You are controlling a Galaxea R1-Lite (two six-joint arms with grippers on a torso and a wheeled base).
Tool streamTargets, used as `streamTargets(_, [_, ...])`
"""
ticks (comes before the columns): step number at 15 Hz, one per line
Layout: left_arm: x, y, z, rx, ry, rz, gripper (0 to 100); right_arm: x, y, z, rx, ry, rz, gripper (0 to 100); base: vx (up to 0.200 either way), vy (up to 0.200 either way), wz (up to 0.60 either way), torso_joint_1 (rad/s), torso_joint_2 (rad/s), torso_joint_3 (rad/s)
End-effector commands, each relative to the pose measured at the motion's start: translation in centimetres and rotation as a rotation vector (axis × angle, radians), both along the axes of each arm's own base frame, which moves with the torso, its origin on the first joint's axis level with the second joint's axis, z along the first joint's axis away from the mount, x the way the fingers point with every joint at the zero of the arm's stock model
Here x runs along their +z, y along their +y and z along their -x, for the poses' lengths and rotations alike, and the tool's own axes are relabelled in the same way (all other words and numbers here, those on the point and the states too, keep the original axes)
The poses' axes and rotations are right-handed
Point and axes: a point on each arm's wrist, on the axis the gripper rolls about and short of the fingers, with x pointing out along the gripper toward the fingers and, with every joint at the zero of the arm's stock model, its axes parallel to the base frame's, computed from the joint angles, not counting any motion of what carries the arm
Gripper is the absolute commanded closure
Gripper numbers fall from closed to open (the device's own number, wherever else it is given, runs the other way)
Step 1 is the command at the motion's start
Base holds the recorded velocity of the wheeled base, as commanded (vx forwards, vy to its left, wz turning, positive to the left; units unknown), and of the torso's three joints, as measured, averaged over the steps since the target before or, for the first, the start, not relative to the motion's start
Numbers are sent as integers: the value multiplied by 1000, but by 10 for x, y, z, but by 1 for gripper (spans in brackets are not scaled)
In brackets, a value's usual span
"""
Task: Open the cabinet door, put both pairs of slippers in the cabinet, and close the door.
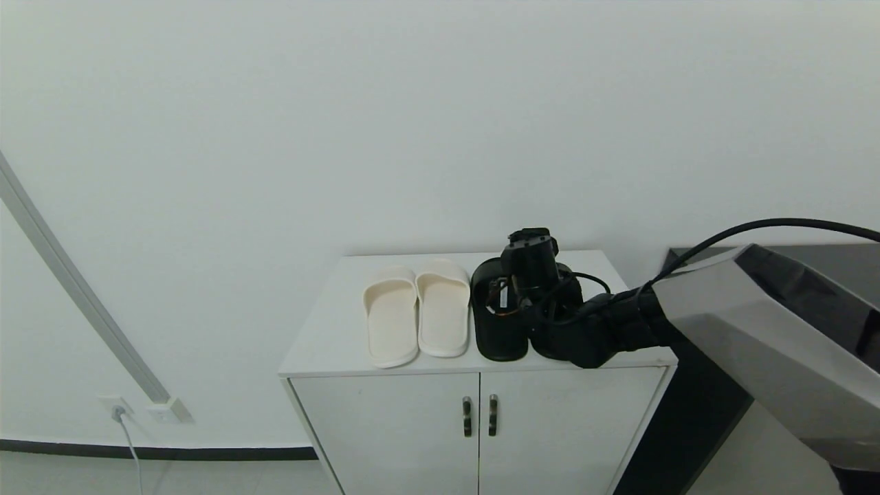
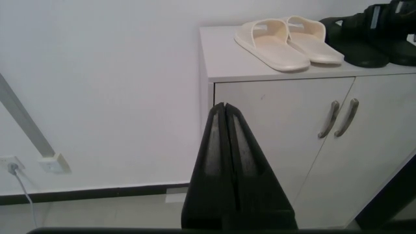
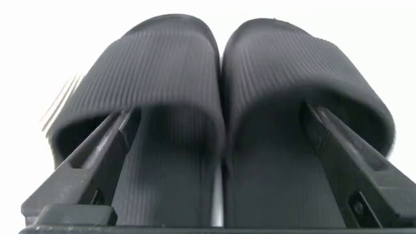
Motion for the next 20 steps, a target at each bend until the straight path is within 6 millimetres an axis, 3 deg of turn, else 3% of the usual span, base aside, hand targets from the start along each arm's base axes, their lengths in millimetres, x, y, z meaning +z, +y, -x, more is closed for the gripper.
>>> streamTargets(1, [0,0,0,0,3,0,100,-17,1,-18,-17,4,14,0,0,0,0,0,0,0])
streamTargets(7, [0,0,0,0,3,0,100,-20,0,-32,-20,-44,32,0,0,0,0,0,0,0])
streamTargets(8, [0,0,0,0,3,0,100,-19,0,-33,-20,-55,32,100,0,0,0,0,0,0])
streamTargets(13, [0,0,0,0,3,0,100,-14,-1,-31,-22,-62,25,100,0,0,0,0,0,0])
streamTargets(16, [0,0,0,0,1,0,100,9,-7,-14,-14,-71,19,100,0,0,0,0,0,0])
streamTargets(20, [0,0,0,0,1,0,100,59,-24,74,97,-70,13,100,0,0,0,0,0,0])
